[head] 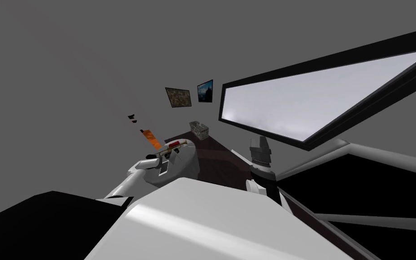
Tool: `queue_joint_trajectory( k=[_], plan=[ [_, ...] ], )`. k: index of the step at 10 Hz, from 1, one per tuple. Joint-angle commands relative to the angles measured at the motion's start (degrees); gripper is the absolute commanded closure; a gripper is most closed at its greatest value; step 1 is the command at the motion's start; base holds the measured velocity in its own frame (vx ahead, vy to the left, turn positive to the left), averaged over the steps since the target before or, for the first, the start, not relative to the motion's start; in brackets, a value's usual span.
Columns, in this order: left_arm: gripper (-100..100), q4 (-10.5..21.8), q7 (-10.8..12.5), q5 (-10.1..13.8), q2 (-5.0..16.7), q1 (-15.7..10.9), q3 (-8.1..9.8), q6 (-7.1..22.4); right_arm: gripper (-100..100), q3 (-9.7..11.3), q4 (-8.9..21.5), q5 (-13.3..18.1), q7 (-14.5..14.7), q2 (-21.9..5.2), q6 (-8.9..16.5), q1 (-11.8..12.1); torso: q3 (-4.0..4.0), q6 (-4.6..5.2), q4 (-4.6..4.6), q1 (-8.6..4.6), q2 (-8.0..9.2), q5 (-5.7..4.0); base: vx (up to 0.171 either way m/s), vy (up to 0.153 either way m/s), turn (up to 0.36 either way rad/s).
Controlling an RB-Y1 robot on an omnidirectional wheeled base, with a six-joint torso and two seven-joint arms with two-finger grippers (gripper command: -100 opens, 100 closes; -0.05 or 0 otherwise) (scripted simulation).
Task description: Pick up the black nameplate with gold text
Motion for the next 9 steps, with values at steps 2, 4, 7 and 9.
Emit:
queue_joint_trajectory(
  k=[2,4,7,9],
  plan=[
    [-100,0.1,0.0,0.0,0.0,0.0,0.00,0.0,0,0.0,0.0,0.0,0.0,0.0,0.0,0.0,0.00,-0.01,0.00,0.01,-0.01,0.00,0.000,0.000,-0.001],
    [-100,0.1,0.0,0.0,0.0,0.0,0.00,0.0,0,0.0,0.0,0.0,0.0,0.0,0.0,0.0,-0.01,0.00,0.00,0.02,-0.02,0.01,0.001,0.002,-0.002],
    [-100,1.6,0.4,1.5,0.5,1.1,1.40,1.4,0,0.0,0.0,0.0,0.0,0.0,0.0,0.0,-0.01,0.01,0.00,0.02,-0.02,0.01,0.003,0.000,-0.093],
    [-100,3.2,0.9,3.5,1.3,2.4,3.14,3.3,0,0.0,0.0,0.0,0.0,0.0,0.0,0.0,-0.03,0.02,-0.01,0.11,-0.05,0.02,0.014,0.023,-0.231]
  ],
)
